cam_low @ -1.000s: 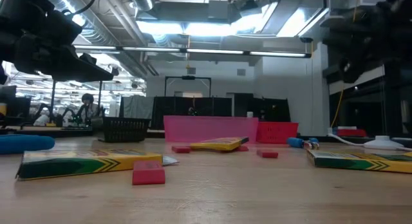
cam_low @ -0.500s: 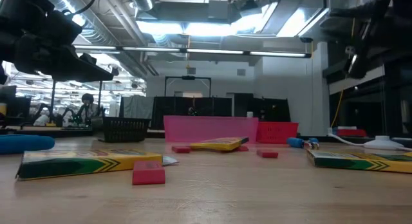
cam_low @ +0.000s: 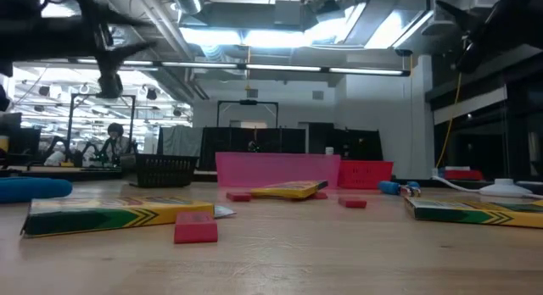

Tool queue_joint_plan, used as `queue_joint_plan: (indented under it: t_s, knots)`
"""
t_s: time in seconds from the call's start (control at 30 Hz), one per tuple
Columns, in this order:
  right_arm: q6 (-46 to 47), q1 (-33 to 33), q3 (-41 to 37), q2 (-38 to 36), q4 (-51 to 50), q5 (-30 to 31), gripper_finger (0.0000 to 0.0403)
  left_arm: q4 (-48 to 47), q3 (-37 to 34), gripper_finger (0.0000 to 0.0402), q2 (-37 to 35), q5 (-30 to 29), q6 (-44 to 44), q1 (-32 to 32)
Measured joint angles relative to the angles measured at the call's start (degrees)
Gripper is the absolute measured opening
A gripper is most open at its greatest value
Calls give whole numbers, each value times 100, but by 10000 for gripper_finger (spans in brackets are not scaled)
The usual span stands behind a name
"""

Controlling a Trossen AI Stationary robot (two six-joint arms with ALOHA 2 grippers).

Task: Pick & Place School Supplies
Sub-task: Put the yellow crayon box into the red bin

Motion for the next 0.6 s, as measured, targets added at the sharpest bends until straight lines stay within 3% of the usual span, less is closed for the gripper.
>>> queue_joint_plan:
  t_s: [0.13,0.2,0.47,0.6]
  knots:
    - [11,59,0,214,0,-59,131,1300,2,104,2,1135,264,-5]
    - [-34,72,0,327,-1,-133,131,1585,5,104,2,1416,207,-34]
    - [-180,64,0,383,63,370,131,320,690,104,487,1060,70,-49]
    - [-183,67,0,385,251,13,131,-637,1470,104,1267,498,1052,-75]
